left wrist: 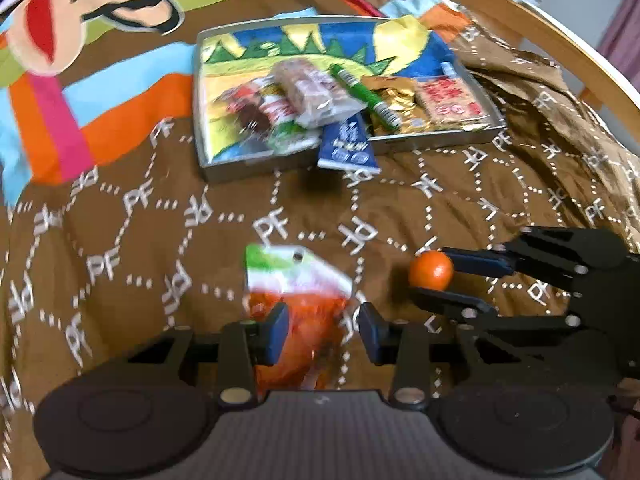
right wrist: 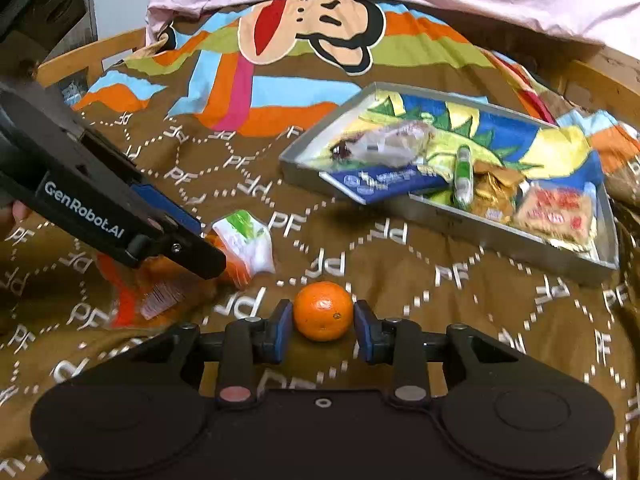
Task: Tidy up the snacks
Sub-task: 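Grasp the orange spicy-strip pack with the left gripper while the right gripper grasps the mandarin, then lift the orange pack and mandarin and carry them toward the tray with both grippers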
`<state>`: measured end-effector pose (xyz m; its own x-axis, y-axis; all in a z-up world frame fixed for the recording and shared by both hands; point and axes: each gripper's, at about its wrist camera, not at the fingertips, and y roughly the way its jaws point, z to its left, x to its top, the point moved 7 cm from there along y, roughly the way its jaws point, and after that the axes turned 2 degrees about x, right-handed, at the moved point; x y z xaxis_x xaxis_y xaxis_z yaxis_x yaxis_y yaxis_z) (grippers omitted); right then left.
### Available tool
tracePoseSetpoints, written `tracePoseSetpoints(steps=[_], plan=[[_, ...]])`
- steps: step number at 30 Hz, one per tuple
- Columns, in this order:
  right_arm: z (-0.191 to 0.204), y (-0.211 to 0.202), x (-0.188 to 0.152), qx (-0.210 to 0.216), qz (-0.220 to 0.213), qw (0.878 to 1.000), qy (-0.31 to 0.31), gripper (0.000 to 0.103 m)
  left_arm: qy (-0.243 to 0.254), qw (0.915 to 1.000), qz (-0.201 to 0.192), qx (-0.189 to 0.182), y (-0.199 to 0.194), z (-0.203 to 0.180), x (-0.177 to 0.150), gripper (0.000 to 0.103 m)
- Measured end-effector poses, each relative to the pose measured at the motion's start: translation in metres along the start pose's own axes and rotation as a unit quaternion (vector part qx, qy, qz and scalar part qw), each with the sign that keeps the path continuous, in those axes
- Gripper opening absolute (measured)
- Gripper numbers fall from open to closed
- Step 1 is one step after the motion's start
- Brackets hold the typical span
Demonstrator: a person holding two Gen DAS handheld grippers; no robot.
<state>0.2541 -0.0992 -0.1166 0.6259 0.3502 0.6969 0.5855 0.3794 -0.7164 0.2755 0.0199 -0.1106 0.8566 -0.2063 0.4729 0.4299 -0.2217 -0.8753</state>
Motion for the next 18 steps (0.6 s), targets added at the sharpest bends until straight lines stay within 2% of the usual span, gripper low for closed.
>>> tracePoseSetpoints(steps=[3,5,8,10,11,15,18], plan=[[0.005,-0.005,-0.01,0.0,0.006,1.0,-0.011,0.035,-0.032,0.9993,-0.007,0.018,0.001,0.009,-0.014,0.051],[0.007,-0.004,-0.016,0.001,0.009,1.0,-0.018,0.035,-0.041,0.9984,-0.029,0.027,-0.003,0.014,-0.024,0.053],[0.008,0.0,-0.023,0.003,0.012,1.0,-0.019,0.036,-0.03,0.9958,-0.066,0.056,-0.011,0.019,-0.036,0.067],[0.007,0.004,-0.025,0.007,0.012,1.0,-0.01,0.036,-0.016,0.994,-0.081,0.071,-0.013,0.019,-0.037,0.081],[0.007,0.005,-0.027,0.009,0.011,1.0,-0.007,0.036,-0.004,0.9935,-0.085,0.076,-0.012,0.017,-0.036,0.084],[0.007,0.007,-0.028,0.012,0.005,1.0,0.002,0.04,0.045,0.9938,-0.067,0.076,0.003,0.006,-0.032,0.087],[0.008,0.01,-0.028,0.017,0.006,1.0,0.008,0.047,0.06,0.9936,-0.055,0.079,0.016,0.001,-0.033,0.087]])
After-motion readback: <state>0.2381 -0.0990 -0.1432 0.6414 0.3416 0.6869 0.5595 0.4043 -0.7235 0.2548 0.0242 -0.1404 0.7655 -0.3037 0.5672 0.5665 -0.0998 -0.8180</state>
